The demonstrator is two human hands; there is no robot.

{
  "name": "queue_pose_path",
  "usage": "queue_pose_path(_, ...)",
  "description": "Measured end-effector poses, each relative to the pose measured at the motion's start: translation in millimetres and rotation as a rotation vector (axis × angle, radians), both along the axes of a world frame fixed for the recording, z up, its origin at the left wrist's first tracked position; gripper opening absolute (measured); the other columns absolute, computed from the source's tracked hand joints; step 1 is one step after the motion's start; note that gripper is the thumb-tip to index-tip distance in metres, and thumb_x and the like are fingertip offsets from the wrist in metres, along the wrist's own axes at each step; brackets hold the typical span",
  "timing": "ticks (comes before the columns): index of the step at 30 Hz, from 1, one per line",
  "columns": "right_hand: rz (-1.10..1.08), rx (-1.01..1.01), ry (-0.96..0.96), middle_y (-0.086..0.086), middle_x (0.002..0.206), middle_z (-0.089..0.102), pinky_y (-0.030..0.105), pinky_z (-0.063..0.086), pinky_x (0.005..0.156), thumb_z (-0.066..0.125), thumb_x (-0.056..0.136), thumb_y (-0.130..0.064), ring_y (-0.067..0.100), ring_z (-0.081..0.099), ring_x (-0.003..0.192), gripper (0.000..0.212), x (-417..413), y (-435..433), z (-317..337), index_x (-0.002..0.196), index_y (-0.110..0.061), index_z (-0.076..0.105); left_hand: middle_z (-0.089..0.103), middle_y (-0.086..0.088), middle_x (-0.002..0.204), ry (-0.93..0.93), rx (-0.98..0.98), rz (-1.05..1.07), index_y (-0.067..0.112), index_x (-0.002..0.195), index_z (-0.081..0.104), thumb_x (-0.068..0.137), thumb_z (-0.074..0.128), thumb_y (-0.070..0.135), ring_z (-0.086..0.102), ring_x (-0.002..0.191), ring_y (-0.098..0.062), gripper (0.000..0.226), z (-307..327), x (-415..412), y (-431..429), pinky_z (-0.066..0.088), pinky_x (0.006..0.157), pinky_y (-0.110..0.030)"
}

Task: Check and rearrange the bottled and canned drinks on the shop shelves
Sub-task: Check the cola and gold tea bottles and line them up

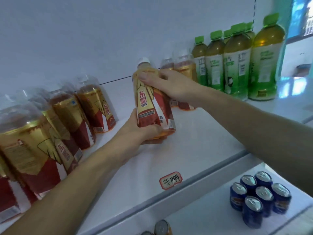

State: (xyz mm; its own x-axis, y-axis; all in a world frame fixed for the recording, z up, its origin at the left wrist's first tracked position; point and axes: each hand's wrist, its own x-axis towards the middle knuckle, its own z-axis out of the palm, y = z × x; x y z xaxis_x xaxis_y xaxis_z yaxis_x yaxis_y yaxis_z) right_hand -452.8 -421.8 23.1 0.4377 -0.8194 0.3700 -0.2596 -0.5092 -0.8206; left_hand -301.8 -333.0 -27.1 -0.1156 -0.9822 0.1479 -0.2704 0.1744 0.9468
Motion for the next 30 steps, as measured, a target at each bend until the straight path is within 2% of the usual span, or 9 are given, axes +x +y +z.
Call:
queue_pose_path(4,-0.027,-0.049,0.036,-0.008,0.092,0.076,0.022,0.058,0.072,0.049,0.090,-0.073,0.006,0.074,0.078,0.056,-29.3,14.0,14.4,0.110,-0.023,0.065,0.068,0.002,0.126,-0.012,0.021,-0.043,0.031,0.144,0.035,0.062,0.085,0.032,0.067,0.114,-0.022,0.095,8.8,-23.1,0.9,0.054,0.098,-0.040)
queue_pose_path(7,-0.074,-0.147,0.124,-0.010,0.093,0.074,0.026,0.055,0.075,0.048,0.087,-0.077,0.005,0.072,0.081,0.056,-63.0,24.2,22.1,0.103,-0.027,0.067,0.072,0.008,0.119,0.109,0.014,-0.051,0.033,0.141,0.041,0.072,0.082,0.044,0.070,0.107,-0.015,0.081,13.9,-61.0,4.7,0.053,0.098,-0.040)
queue_pose_path(11,-0.190,-0.231,0.080,-0.007,0.099,0.072,0.025,0.050,0.076,0.042,0.095,-0.069,0.006,0.068,0.086,0.053,-132.1,40.0,36.8,0.101,-0.023,0.066,0.072,0.013,0.116,0.101,-0.046,-0.080,0.039,0.133,0.047,0.064,0.082,0.053,0.070,0.106,-0.011,0.079,18.2,-128.7,12.3,0.048,0.105,-0.043)
queue_pose_path(15,-0.270,-0.291,-0.043,0.008,0.092,0.071,0.020,0.050,0.075,0.063,0.091,-0.057,0.008,0.067,0.078,0.043,-228.0,55.3,47.2,0.087,-0.015,0.064,0.072,0.015,0.110,0.109,-0.091,-0.199,0.037,0.134,0.045,0.062,0.076,0.050,0.071,0.098,-0.004,0.079,11.9,-222.8,18.2,0.058,0.087,-0.028)
queue_pose_path(17,-0.309,-0.294,-0.021,-0.005,0.076,0.068,0.018,0.048,0.070,0.069,0.090,-0.051,0.002,0.063,0.068,0.037,-285.1,66.7,46.3,0.082,-0.015,0.069,0.072,0.013,0.112,0.128,-0.100,-0.274,0.034,0.134,0.045,0.064,0.075,0.047,0.071,0.096,-0.003,0.077,4.4,-276.3,19.3,0.058,0.074,-0.017)
queue_pose_path(19,-0.349,-0.286,0.017,-0.016,0.070,0.069,0.017,0.049,0.067,0.070,0.089,-0.046,-0.004,0.063,0.066,0.026,-343.9,80.1,38.8,0.082,-0.021,0.072,0.071,0.013,0.114,0.137,-0.084,-0.326,0.035,0.132,0.045,0.066,0.076,0.045,0.071,0.097,-0.002,0.073,-9.9,-330.2,17.6,0.056,0.073,-0.013)
queue_pose_path(24,-0.467,-0.167,0.260,-0.006,0.066,0.064,0.025,0.040,0.061,0.083,0.078,-0.043,0.007,0.055,0.061,0.027,-479.8,99.1,-33.7,0.079,-0.017,0.074,0.068,-0.002,0.114,0.005,0.060,-0.404,0.024,0.133,0.041,0.074,0.084,0.030,0.070,0.101,-0.018,0.074,-100.4,-461.0,11.6,0.060,0.084,-0.032)
queue_pose_path(28,-0.497,-0.024,0.568,-0.004,0.077,0.066,0.027,0.043,0.064,0.080,0.078,-0.037,0.016,0.061,0.073,0.018,-550.9,100.0,-144.9,0.078,-0.021,0.070,0.057,0.003,0.129,-0.159,0.250,-0.408,0.023,0.140,0.041,0.082,0.079,0.034,0.057,0.117,-0.018,0.071,-189.6,-522.7,7.8,0.051,0.084,-0.019)
queue_pose_path(30,-0.509,0.078,0.689,-0.007,0.085,0.062,0.026,0.039,0.065,0.073,0.083,-0.034,0.019,0.063,0.083,0.013,-574.8,96.9,-205.1,0.088,-0.022,0.074,0.055,-0.002,0.130,-0.206,0.349,-0.344,0.018,0.141,0.042,0.088,0.074,0.036,0.057,0.114,-0.018,0.064,-231.2,-535.9,7.0,0.051,0.087,-0.025)
